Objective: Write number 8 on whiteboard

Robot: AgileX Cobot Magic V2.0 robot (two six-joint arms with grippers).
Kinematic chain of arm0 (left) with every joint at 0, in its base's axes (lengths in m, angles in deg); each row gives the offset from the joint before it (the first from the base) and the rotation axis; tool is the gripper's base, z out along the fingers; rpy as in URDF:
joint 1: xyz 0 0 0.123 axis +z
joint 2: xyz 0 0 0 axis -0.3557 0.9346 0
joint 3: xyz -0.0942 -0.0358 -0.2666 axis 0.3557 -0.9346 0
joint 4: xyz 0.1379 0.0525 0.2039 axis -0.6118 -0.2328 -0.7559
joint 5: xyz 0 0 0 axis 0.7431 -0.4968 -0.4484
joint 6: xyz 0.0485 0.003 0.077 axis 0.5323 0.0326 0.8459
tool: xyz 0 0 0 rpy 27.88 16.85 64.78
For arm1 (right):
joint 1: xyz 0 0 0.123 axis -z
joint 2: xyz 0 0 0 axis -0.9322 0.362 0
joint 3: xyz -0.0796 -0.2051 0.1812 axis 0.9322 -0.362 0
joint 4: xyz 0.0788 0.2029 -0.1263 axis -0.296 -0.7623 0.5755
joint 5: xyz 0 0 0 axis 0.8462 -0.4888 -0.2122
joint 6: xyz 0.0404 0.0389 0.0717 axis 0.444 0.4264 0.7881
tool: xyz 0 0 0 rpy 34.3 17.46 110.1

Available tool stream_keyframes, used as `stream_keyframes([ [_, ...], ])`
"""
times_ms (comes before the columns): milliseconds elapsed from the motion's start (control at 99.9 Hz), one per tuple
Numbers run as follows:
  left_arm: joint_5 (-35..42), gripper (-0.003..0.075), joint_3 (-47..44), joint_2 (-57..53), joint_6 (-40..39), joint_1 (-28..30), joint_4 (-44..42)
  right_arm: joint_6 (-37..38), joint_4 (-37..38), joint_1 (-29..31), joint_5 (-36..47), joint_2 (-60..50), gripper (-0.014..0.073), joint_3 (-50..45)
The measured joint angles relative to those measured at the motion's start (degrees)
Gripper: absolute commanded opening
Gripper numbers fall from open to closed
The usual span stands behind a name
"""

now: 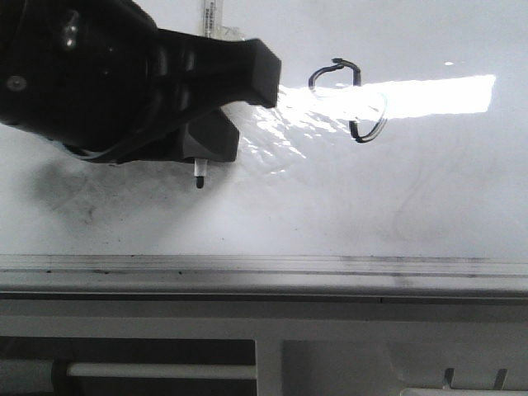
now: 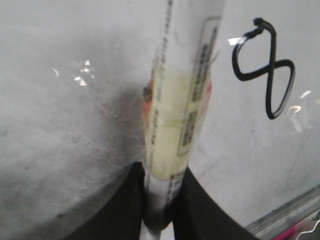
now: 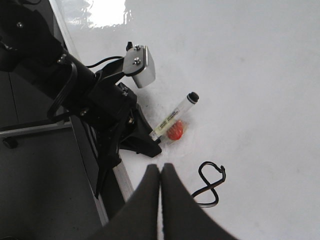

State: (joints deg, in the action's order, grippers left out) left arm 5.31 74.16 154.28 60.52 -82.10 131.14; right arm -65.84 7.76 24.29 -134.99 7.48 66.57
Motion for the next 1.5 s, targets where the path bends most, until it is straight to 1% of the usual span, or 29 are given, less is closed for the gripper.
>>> stream_keyframes([
  [340, 1.7, -0.002, 0.4, 0.1, -0.1, -0.4, 2.4, 0.2, 0.0, 0.0, -0.6, 0.0, -0.0063, 0.0],
  [690, 2.2, -0.002, 0.8, 0.1, -0.1, -0.4, 8.1, 0.5, -3.0, 0.0, -1.0, 0.0, -0.0063, 0.0],
  [840, 2.2, -0.0013, 0.8, 0.1, -0.1, -0.4, 9.2, 0.5, -3.5, 0.0, -1.1, 0.0, -0.0063, 0.0],
  [911, 2.2, 0.0046, 0.8, 0.1, -0.1, -0.4, 9.3, 0.5, -3.6, 0.0, -1.1, 0.0, -0.0063, 0.0],
  [961, 2.2, 0.0119, 0.8, 0.1, -0.1, -0.4, 9.3, 0.5, -3.6, 0.0, -1.3, 0.0, -0.0063, 0.0],
  [1011, 2.3, 0.0211, 0.8, 0.1, -0.1, -0.4, 9.3, 0.5, -3.6, 0.0, -1.4, 0.0, -0.0063, 0.0],
  [1081, 2.2, 0.0296, 0.8, 0.1, -0.1, -0.4, 9.5, 0.5, -3.6, 0.0, -1.4, 0.0, -0.0063, 0.0],
  [1131, 2.1, 0.0318, 0.8, 0.1, -0.1, -0.5, 9.6, 0.5, -3.6, 0.0, -1.4, 0.0, -0.0063, 0.0],
  [1271, 1.9, 0.0319, 0.9, 0.0, -0.1, -0.6, 9.7, 0.5, -3.6, 0.0, -1.4, 0.0, -0.0063, 0.0],
  [1331, 1.9, 0.0341, 0.9, 0.0, -0.1, -0.6, 9.7, 0.5, -3.6, 0.0, -1.4, 0.0, -0.0063, 0.0],
  [1381, 1.9, 0.0388, 0.9, 0.0, -0.1, -0.7, 9.7, 0.5, -3.6, 0.0, -1.4, 0.0, -0.0063, 0.0],
  [1501, 1.8, 0.0564, 1.1, -0.5, -0.1, -0.8, 9.7, 0.5, -3.6, 0.0, -1.6, 0.0, -0.0062, 0.0],
])
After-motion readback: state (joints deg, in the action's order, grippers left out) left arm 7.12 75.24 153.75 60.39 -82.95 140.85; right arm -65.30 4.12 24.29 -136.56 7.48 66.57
